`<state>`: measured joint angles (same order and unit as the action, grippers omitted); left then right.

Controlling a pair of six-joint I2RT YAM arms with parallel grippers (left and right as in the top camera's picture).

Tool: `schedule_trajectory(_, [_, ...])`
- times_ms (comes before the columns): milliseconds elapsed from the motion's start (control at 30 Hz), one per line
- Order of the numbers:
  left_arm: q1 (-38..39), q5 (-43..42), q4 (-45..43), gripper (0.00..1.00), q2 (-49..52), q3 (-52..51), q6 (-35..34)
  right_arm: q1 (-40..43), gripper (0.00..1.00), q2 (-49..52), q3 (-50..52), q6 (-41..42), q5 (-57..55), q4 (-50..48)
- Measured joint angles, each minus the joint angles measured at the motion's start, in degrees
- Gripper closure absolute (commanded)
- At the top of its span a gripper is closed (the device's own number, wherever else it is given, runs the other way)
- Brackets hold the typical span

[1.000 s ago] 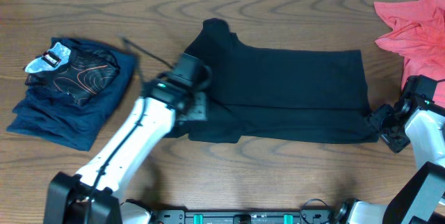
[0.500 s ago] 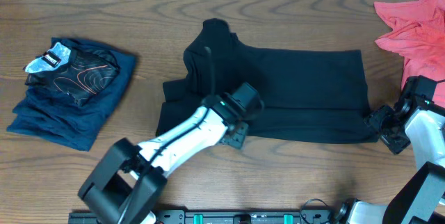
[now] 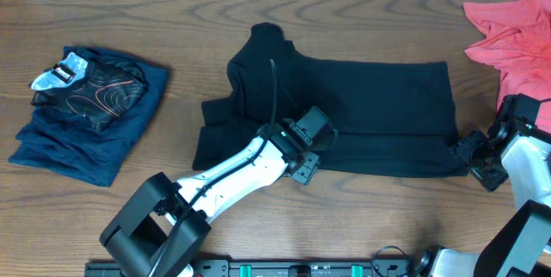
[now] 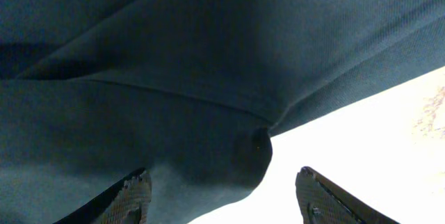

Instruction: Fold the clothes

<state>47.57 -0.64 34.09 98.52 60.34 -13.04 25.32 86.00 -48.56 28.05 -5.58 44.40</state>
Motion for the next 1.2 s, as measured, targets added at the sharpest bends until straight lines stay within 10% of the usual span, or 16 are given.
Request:
schedule_trajectory(100, [0.24,0.00,-0.04,0.66,0.55,0.00,-0.26,0.00,0.27,0.00,-0.02,-0.02,0.00,0.02])
schedule_trajectory(233, [0.24,0.22,-0.02,0.68,0.72,0.00,0.42,0.00,0.27,0.00,-0.02,-0.04,0.00,0.09])
schedule_trajectory(333, [0.24,0.20,-0.04,0.94,0.72,0.00,0.24,0.00,0.27,0.00,0.00,-0.04,0.00,0.13])
schedule_trajectory(800, [-2.25,13.33,2.12,0.94,1.46,11.34,8.63,0.00,0.27,0.00,-0.02,-0.24,0.02,0.63])
schedule_trajectory(933, [-3.58,14.84,-1.27,0.43,1.44,13.05,10.54,0.00,0.27,0.00,-0.02,-0.24,0.00,0.61])
schedule_trajectory(1200, [-3.76,15.47,5.97,0.41,1.49,13.00,9.40,0.00,0.27,0.00,-0.02,-0.50,-0.02,0.42])
